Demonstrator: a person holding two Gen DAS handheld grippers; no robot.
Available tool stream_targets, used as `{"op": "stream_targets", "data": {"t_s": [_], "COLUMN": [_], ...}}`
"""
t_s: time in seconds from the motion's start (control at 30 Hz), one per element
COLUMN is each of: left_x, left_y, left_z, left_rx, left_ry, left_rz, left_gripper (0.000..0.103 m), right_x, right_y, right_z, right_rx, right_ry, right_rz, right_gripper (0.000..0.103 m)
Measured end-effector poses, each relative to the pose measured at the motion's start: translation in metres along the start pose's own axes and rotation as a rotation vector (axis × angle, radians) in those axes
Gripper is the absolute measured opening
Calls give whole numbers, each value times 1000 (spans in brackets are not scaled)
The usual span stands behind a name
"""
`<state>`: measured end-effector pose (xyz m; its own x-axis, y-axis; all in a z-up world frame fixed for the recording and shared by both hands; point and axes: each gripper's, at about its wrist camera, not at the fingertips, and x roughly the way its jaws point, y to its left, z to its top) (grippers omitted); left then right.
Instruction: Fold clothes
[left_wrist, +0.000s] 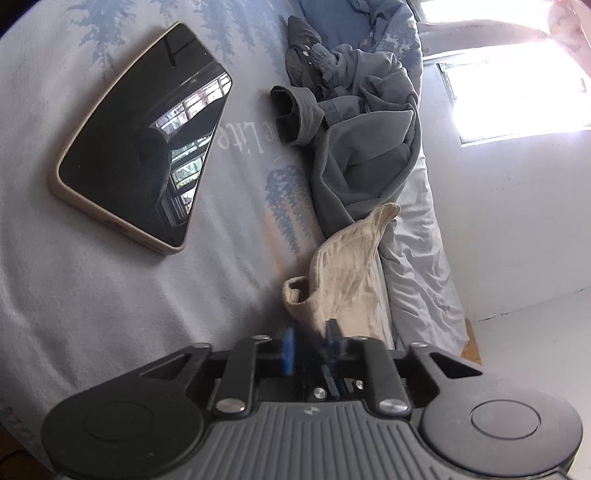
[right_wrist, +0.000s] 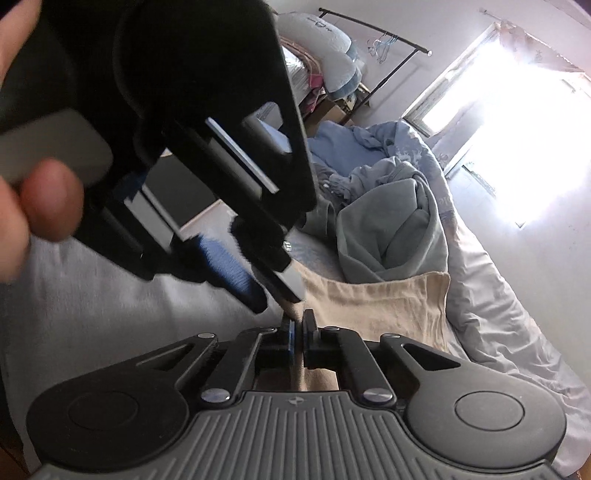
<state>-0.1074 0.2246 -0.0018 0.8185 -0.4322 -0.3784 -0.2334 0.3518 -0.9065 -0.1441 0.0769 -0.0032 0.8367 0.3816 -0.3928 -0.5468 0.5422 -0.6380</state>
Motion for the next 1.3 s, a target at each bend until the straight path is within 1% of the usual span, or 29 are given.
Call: {"op": "stream_targets", "data": {"t_s": [0.03,0.07,0.13,0.3,0.33,0.37,0.4,0.47,0.53,0.6,0.67,0.7,0.87,0.93,1.0,1.13,1.3], "left_x": [1,2,6,9,9,8,8,7,6,6,5,5,3,2,1,-1,-4], "left_y": [0,0,0,-6,-7,-7,-7,-6,-8,-11,-14,-15,-17,-18,-19,-19,-22], "left_z": [0,0,-1,1,1,1,1,2,2,2,4,4,8,9,11,11,8], "left_rx": [-1,-1,-8,10,14,12,10,4,11,24,29,27,16,12,9,-1,-16], "left_ry": [-2,-3,-4,-27,-33,-37,-40,-47,-50,-51,-50,-51,-55,-57,-58,-59,-77], "left_rz": [-3,-5,-8,-24,-29,-30,-32,-30,-32,-36,-41,-44,-55,-60,-64,-65,-57], "left_gripper": [20,25,30,30,26,13,5,1,0,0,0,0,0,0,0,0,0], "right_x": [-1,-1,-1,-6,-7,-10,-12,-15,-17,-20,-20,-20,-10,-7,-8,-16,-35], "right_y": [0,-1,-1,-3,-3,-2,-1,-1,-2,-3,-4,-4,-5,-5,-9,-23,-42], "right_z": [1,1,2,3,3,3,3,2,2,0,-1,-2,-9,-17,-26,-49,-88], "right_rx": [3,7,9,15,15,14,13,14,20,25,18,16,-2,-26,-29,-24,-26], "right_ry": [-1,-2,-3,-9,-10,-12,-13,-17,-19,-16,-2,3,46,71,95,143,223], "right_rz": [1,1,3,5,4,4,3,-2,-12,-43,-68,-74,-114,-147,-159,-169,-212], "right_gripper": [2,2,2,2,2,2,2,3,4,12,34,36,37,37,37,37,37]}}
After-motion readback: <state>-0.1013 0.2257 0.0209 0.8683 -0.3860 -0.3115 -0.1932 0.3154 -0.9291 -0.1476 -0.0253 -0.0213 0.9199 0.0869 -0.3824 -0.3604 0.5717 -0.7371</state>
